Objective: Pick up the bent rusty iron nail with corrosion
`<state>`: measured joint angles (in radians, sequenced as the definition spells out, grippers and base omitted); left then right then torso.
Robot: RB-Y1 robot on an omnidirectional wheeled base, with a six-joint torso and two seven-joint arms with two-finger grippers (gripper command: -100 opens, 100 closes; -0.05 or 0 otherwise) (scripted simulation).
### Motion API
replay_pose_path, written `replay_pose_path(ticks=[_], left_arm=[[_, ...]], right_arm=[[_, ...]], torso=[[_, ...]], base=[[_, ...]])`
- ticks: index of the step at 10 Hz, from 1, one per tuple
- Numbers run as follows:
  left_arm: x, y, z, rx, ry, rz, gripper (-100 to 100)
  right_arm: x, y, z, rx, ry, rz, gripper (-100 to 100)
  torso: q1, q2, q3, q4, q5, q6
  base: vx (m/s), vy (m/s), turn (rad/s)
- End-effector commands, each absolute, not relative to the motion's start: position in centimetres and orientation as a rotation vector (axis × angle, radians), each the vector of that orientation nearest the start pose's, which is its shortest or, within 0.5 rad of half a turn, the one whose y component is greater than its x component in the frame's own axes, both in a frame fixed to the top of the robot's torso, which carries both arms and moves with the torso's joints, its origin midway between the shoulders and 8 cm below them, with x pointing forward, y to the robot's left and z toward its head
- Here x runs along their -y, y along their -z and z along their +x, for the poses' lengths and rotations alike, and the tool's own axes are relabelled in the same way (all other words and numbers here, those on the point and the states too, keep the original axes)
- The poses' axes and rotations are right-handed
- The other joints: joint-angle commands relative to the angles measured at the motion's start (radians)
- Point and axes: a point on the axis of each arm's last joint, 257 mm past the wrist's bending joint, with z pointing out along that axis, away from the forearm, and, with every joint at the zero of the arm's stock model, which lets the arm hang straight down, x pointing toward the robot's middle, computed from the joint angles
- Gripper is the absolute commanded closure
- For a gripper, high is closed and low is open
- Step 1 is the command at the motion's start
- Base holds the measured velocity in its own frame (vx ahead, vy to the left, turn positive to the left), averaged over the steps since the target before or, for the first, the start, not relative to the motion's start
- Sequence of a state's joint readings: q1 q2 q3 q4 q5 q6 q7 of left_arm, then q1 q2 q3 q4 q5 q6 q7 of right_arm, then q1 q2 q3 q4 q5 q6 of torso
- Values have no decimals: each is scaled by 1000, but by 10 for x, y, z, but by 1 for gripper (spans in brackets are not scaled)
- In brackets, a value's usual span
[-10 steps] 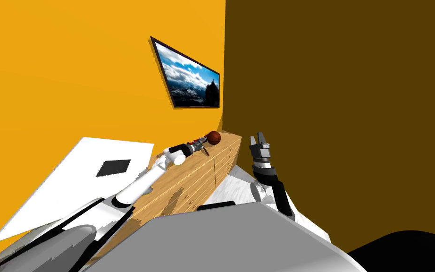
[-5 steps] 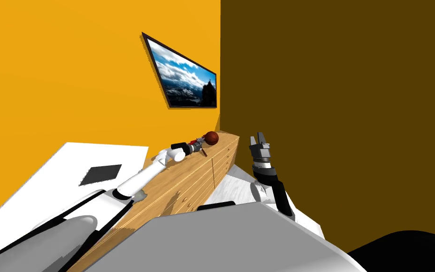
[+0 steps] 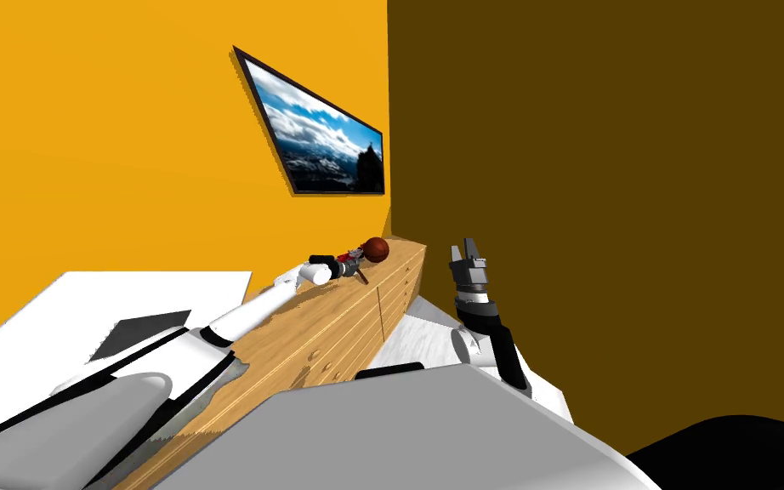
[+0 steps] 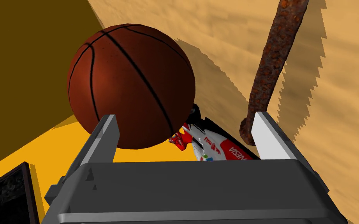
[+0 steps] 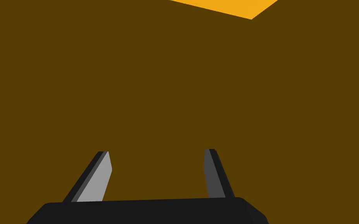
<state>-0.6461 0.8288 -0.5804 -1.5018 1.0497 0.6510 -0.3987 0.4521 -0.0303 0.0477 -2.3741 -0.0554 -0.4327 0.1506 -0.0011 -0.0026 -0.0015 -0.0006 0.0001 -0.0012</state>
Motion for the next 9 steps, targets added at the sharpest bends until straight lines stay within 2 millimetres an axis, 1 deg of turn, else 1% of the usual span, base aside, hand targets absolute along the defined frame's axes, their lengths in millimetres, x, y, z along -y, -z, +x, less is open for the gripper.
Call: replay_pose_path(ticks=[1, 3, 4, 5, 6, 7, 8, 9], left_arm=[[-183, 203, 593, -2252, 899, -760, -100], [-213, 221, 593, -2322, 783, -798, -100], [-218, 223, 594, -2321, 775, -811, -100], [-231, 231, 592, -2350, 723, -829, -100], [-234, 232, 593, -2350, 719, -835, -100], [-247, 239, 591, -2375, 671, -854, -100], [-249, 239, 591, -2374, 668, -858, -100], [-263, 247, 588, -2397, 622, -881, -100]], right_arm=[[258, -68, 339, -594, -1281, 565, 0], [258, -68, 339, -594, -1281, 565, 0], [258, -68, 339, -593, -1281, 565, 0], [258, -68, 339, -594, -1281, 565, 0], [258, -68, 339, -593, -1281, 565, 0], [258, -68, 339, -594, -1281, 565, 0], [258, -68, 339, -594, -1281, 565, 0], [258, -68, 339, -594, -1281, 565, 0]], torso=[[0, 0, 0, 0, 0, 0], [-1, -1, -1, 0, 0, 0], [-2, -2, -1, 0, 0, 0], [-1, -1, -1, 0, 0, 0], [-2, -1, -1, 0, 0, 0], [-1, -1, 0, 0, 0, 0], [-1, -1, 0, 0, 0, 0], [-1, 0, 0, 0, 0, 0]], base=[[25, -21, -106], [44, -33, -165], [35, -28, -42], [34, -33, -85], [27, -21, -46], [29, -28, -90], [25, -18, -40], [36, -27, -76]])
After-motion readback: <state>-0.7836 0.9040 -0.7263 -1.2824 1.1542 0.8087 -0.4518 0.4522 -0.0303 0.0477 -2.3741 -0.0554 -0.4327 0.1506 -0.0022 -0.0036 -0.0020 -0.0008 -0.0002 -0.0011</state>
